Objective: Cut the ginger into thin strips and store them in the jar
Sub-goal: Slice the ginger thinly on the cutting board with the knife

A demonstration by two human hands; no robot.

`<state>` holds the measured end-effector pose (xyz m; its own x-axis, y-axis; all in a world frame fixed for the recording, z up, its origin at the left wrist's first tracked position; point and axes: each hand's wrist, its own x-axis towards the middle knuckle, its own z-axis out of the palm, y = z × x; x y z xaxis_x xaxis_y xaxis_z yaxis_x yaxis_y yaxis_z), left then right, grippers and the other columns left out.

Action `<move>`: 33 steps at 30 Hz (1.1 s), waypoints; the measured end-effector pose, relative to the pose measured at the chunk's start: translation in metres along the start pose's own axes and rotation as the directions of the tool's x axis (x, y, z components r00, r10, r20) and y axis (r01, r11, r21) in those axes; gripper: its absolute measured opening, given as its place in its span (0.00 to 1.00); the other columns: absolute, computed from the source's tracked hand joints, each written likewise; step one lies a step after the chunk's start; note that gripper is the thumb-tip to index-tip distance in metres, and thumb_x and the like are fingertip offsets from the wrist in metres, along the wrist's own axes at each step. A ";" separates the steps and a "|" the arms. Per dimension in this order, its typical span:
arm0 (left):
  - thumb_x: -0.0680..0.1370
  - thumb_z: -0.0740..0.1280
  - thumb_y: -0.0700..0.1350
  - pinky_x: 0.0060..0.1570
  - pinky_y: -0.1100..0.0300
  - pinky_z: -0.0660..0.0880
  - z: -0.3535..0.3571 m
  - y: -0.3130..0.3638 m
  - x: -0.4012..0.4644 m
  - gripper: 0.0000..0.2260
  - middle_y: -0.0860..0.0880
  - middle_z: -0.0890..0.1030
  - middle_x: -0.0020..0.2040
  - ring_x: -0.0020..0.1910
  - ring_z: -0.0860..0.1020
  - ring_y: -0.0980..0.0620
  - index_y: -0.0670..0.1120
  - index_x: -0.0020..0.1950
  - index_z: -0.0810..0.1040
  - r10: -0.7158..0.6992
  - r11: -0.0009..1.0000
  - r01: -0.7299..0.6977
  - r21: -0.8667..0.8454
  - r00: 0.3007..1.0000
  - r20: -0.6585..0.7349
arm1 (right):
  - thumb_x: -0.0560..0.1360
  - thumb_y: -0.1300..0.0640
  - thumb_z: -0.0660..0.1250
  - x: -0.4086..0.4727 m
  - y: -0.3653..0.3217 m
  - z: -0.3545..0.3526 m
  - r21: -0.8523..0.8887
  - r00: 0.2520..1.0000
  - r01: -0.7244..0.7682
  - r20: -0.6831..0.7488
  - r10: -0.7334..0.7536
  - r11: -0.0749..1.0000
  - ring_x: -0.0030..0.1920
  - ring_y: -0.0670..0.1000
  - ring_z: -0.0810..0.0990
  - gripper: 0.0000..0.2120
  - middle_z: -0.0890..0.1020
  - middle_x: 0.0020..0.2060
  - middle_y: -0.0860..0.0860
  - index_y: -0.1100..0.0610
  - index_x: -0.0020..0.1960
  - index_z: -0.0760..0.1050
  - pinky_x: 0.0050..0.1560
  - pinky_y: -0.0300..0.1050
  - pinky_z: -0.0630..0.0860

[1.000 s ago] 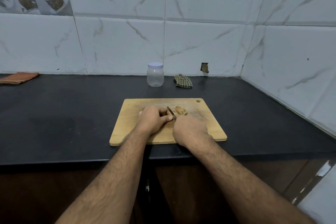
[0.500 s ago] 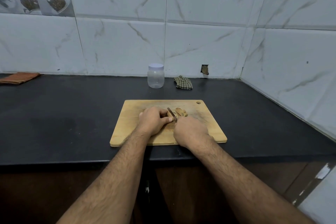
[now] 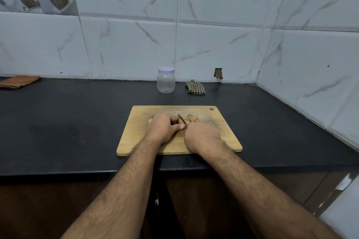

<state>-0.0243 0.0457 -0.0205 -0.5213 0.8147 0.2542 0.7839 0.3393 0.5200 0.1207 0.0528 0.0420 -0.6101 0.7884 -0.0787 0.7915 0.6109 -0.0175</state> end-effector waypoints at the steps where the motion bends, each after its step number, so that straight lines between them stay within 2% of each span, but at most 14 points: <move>1: 0.76 0.69 0.56 0.51 0.54 0.68 0.000 0.000 0.000 0.11 0.57 0.79 0.36 0.44 0.76 0.54 0.52 0.37 0.80 -0.001 1.000 0.001 0.005 1.000 0.000 | 0.81 0.61 0.57 0.001 0.000 0.000 -0.010 1.000 0.005 0.002 -0.005 1.000 0.59 0.54 0.78 0.15 0.79 0.60 0.54 0.57 0.65 0.74 0.51 0.47 0.74; 4: 0.76 0.70 0.56 0.50 0.54 0.67 0.001 -0.001 0.001 0.14 0.58 0.77 0.33 0.42 0.74 0.55 0.54 0.32 0.76 -0.005 1.000 0.005 0.005 1.000 0.004 | 0.82 0.61 0.56 0.003 -0.002 -0.003 -0.047 1.000 0.022 0.015 -0.021 0.999 0.62 0.55 0.77 0.16 0.77 0.64 0.54 0.58 0.68 0.73 0.55 0.48 0.75; 7: 0.76 0.69 0.55 0.52 0.54 0.67 0.001 0.000 0.001 0.09 0.58 0.79 0.37 0.45 0.75 0.55 0.53 0.39 0.81 -0.001 1.000 0.001 0.000 1.000 -0.002 | 0.82 0.61 0.53 0.006 -0.003 -0.008 -0.057 0.998 0.047 0.054 -0.044 0.997 0.72 0.55 0.68 0.22 0.64 0.77 0.52 0.56 0.76 0.65 0.64 0.52 0.72; 8: 0.76 0.69 0.55 0.54 0.54 0.68 0.001 -0.001 0.001 0.08 0.58 0.81 0.38 0.46 0.76 0.55 0.53 0.41 0.82 -0.001 1.000 0.001 0.001 1.000 -0.007 | 0.82 0.61 0.53 0.007 -0.003 -0.010 -0.054 0.997 0.055 0.062 -0.051 0.997 0.72 0.55 0.67 0.23 0.61 0.78 0.51 0.56 0.77 0.63 0.64 0.52 0.71; 11: 0.76 0.69 0.55 0.56 0.53 0.69 0.001 -0.002 0.002 0.08 0.58 0.82 0.41 0.46 0.76 0.55 0.53 0.44 0.83 -0.007 1.000 0.007 0.006 1.000 -0.011 | 0.81 0.61 0.55 0.009 -0.003 -0.011 -0.061 0.996 0.061 0.066 -0.057 0.996 0.69 0.56 0.70 0.22 0.65 0.75 0.53 0.57 0.75 0.65 0.61 0.51 0.73; 14: 0.75 0.70 0.56 0.53 0.55 0.68 0.002 -0.002 0.002 0.08 0.59 0.81 0.38 0.45 0.77 0.55 0.55 0.40 0.82 -0.021 1.000 0.021 -0.011 1.000 -0.008 | 0.82 0.60 0.55 0.005 -0.001 -0.009 -0.083 0.997 0.050 0.069 -0.044 0.995 0.67 0.55 0.73 0.20 0.71 0.72 0.54 0.58 0.73 0.68 0.57 0.50 0.74; 17: 0.75 0.70 0.58 0.52 0.55 0.68 0.001 -0.001 0.001 0.08 0.58 0.82 0.39 0.47 0.78 0.55 0.56 0.43 0.83 -0.033 0.999 0.032 -0.031 0.999 -0.013 | 0.81 0.60 0.58 -0.001 0.002 -0.006 -0.078 0.996 0.038 0.080 -0.032 0.996 0.58 0.54 0.78 0.15 0.79 0.59 0.54 0.58 0.65 0.75 0.47 0.46 0.73; 20: 0.75 0.70 0.59 0.51 0.56 0.66 0.001 0.000 -0.001 0.08 0.58 0.84 0.44 0.51 0.78 0.54 0.57 0.48 0.84 -0.039 0.999 0.039 -0.029 0.999 -0.010 | 0.79 0.61 0.61 -0.012 0.009 0.000 -0.049 0.998 0.024 0.051 -0.022 0.998 0.55 0.55 0.78 0.13 0.77 0.50 0.55 0.59 0.61 0.77 0.51 0.46 0.77; 23: 0.75 0.70 0.59 0.53 0.56 0.65 0.000 0.001 -0.001 0.09 0.57 0.84 0.49 0.56 0.77 0.53 0.57 0.51 0.84 -0.044 0.999 0.044 -0.020 0.999 -0.005 | 0.78 0.61 0.62 -0.023 0.015 0.005 -0.024 0.999 0.035 0.023 -0.034 0.999 0.53 0.54 0.78 0.14 0.78 0.53 0.54 0.58 0.63 0.76 0.55 0.49 0.79; 27: 0.75 0.70 0.58 0.57 0.55 0.65 -0.001 0.003 -0.003 0.12 0.55 0.83 0.54 0.59 0.76 0.52 0.55 0.54 0.84 -0.056 0.998 0.056 -0.019 0.998 -0.010 | 0.79 0.61 0.61 -0.030 0.023 0.002 0.011 0.998 -0.006 0.070 0.005 1.000 0.47 0.53 0.75 0.14 0.79 0.56 0.54 0.58 0.63 0.76 0.48 0.48 0.76; 31: 0.75 0.70 0.59 0.57 0.54 0.69 0.000 0.000 -0.002 0.10 0.56 0.84 0.50 0.56 0.77 0.53 0.56 0.52 0.84 -0.043 0.999 0.043 -0.021 0.999 -0.006 | 0.78 0.62 0.60 -0.027 0.024 -0.001 0.065 0.999 -0.029 0.024 0.027 0.997 0.49 0.54 0.77 0.14 0.79 0.56 0.54 0.58 0.62 0.76 0.46 0.48 0.76; 33: 0.75 0.69 0.60 0.56 0.53 0.71 0.001 -0.002 -0.001 0.10 0.57 0.84 0.46 0.53 0.78 0.53 0.57 0.50 0.84 -0.026 1.000 0.026 -0.005 1.000 0.003 | 0.78 0.61 0.60 -0.023 0.021 -0.003 0.077 1.000 -0.025 0.014 0.024 0.997 0.51 0.54 0.77 0.14 0.78 0.55 0.54 0.58 0.62 0.76 0.49 0.48 0.78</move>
<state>-0.0251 0.0450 -0.0223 -0.5408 0.8067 0.2380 0.7682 0.3584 0.5305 0.1517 0.0476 0.0463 -0.5901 0.8019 -0.0935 0.8071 0.5831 -0.0927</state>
